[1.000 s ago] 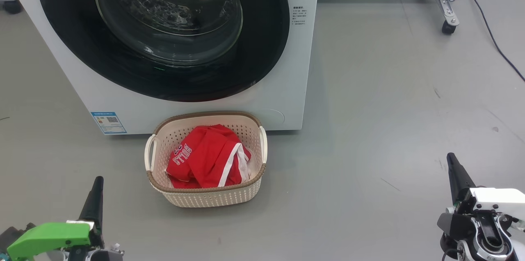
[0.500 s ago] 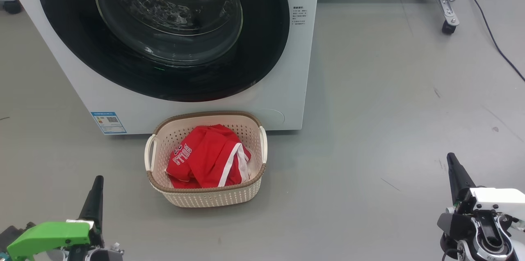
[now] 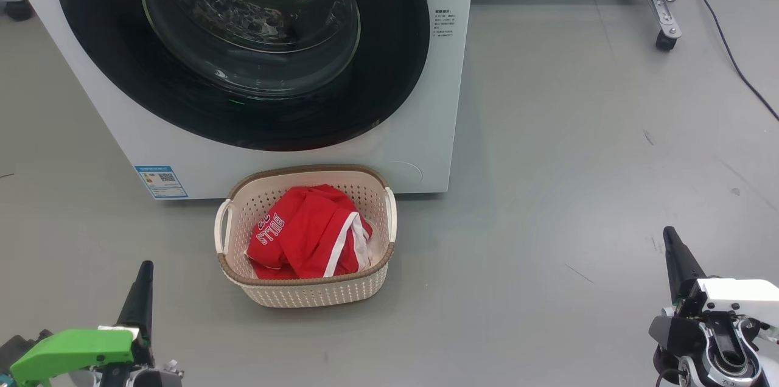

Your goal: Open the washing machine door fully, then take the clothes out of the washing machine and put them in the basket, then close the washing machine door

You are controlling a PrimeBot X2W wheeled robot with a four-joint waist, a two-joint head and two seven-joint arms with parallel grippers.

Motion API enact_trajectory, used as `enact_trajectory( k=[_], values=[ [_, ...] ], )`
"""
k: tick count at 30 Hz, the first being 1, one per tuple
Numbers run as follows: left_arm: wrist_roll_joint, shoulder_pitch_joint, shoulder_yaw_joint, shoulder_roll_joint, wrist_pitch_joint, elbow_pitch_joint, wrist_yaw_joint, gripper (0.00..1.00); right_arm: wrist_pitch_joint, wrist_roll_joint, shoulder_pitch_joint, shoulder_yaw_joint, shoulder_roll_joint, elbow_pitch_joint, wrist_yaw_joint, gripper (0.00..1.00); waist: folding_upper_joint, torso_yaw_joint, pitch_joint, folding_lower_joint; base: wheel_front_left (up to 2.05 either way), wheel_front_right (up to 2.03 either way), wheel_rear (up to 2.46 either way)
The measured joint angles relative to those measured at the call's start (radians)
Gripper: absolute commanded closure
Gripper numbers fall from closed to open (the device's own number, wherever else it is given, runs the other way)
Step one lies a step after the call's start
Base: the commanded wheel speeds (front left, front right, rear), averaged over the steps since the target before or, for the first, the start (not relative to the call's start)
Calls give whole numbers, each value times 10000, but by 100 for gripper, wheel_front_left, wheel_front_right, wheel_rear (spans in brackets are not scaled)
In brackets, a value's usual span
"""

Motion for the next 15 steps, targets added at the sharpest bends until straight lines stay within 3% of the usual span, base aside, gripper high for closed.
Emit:
enact_trajectory(
  k=[15],
  values=[
    [0,-3,19,-4,0,10,0,100,0,0,0,0,0,0,0,100,0,1,0,0,0,0,0]
  ],
)
